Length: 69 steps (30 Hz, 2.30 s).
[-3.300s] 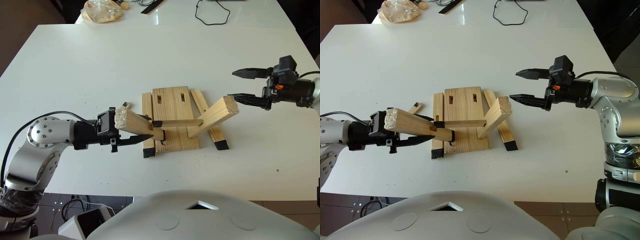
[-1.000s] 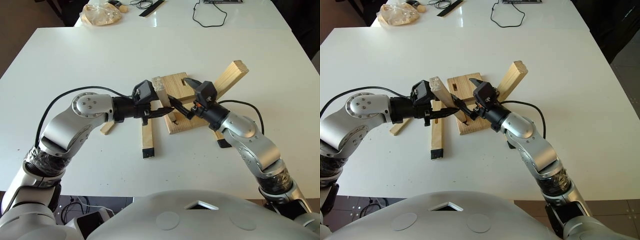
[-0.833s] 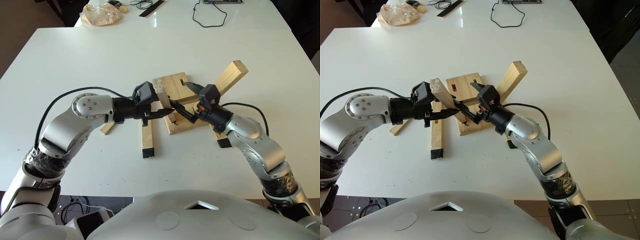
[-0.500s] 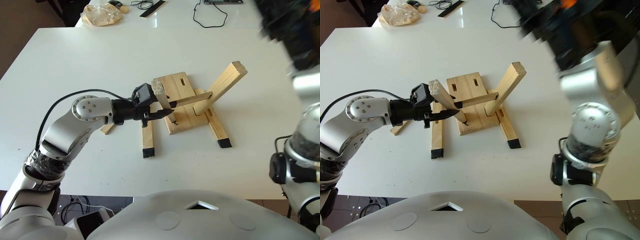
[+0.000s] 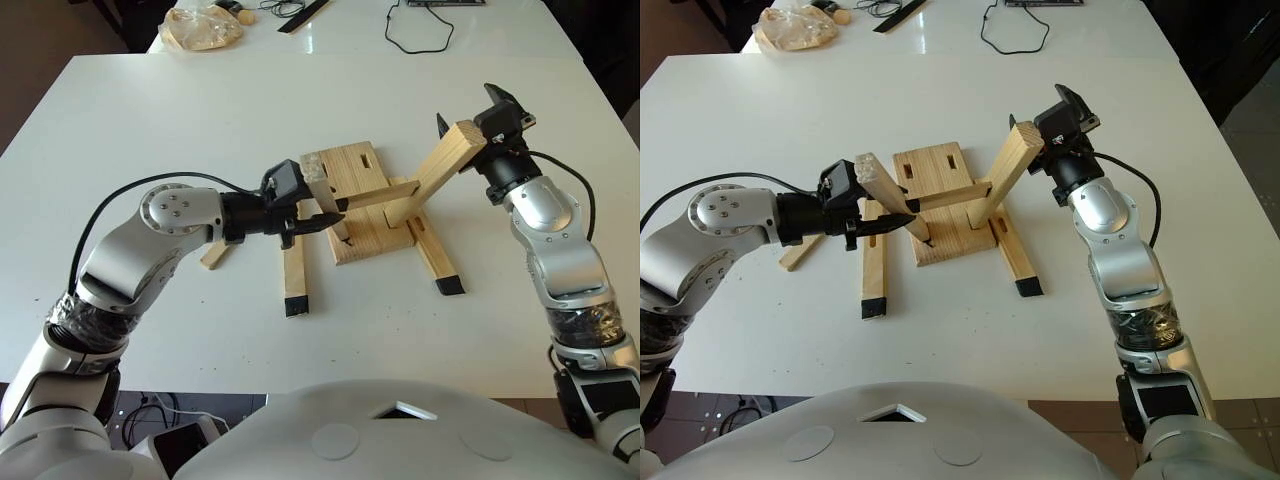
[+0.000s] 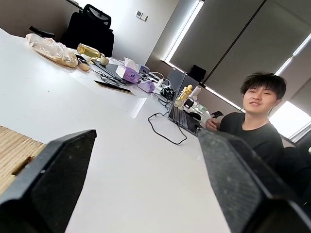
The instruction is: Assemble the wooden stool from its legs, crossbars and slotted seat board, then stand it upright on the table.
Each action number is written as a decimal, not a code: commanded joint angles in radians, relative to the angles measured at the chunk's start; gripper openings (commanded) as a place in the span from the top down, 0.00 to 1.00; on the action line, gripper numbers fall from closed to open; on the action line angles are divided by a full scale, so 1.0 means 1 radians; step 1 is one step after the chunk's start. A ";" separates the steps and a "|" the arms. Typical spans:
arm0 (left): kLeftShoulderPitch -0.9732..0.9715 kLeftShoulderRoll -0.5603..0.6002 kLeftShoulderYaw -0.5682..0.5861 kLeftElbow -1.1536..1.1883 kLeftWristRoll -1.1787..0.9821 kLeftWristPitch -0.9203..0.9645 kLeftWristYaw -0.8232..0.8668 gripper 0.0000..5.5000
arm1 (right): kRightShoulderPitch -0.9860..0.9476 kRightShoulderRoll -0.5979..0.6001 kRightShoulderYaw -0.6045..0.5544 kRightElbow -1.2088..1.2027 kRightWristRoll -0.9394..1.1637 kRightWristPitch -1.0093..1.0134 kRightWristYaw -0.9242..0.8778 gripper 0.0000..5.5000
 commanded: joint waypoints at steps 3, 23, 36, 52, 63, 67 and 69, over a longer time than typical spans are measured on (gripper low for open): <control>-0.062 -0.053 -0.201 0.037 0.111 0.206 0.010 0.63 | -0.069 0.139 0.306 -0.270 0.088 0.099 0.182 0.31; 0.026 0.007 -0.112 0.007 0.068 0.242 0.037 0.63 | -0.008 0.229 0.202 -0.406 0.262 0.242 0.191 0.31; 0.079 0.028 -0.037 0.018 0.036 0.232 0.020 0.63 | -0.011 0.008 -0.052 -0.052 0.049 0.143 0.184 0.31; 0.184 0.102 0.017 0.013 0.116 0.131 -0.127 0.23 | 0.053 -0.089 -0.040 0.061 -0.043 0.014 0.336 0.31; 0.343 0.027 0.114 -0.027 0.140 0.056 -0.080 0.23 | 0.124 -0.046 0.020 0.151 -0.068 -0.052 0.381 0.31; 0.354 -0.023 0.098 -0.017 0.166 0.052 -0.032 0.23 | 0.154 0.004 0.078 0.234 -0.120 -0.100 0.346 0.31; 0.383 -0.039 0.076 -0.015 0.192 0.046 -0.010 0.23 | 0.168 0.023 0.085 0.261 -0.127 -0.117 0.331 0.31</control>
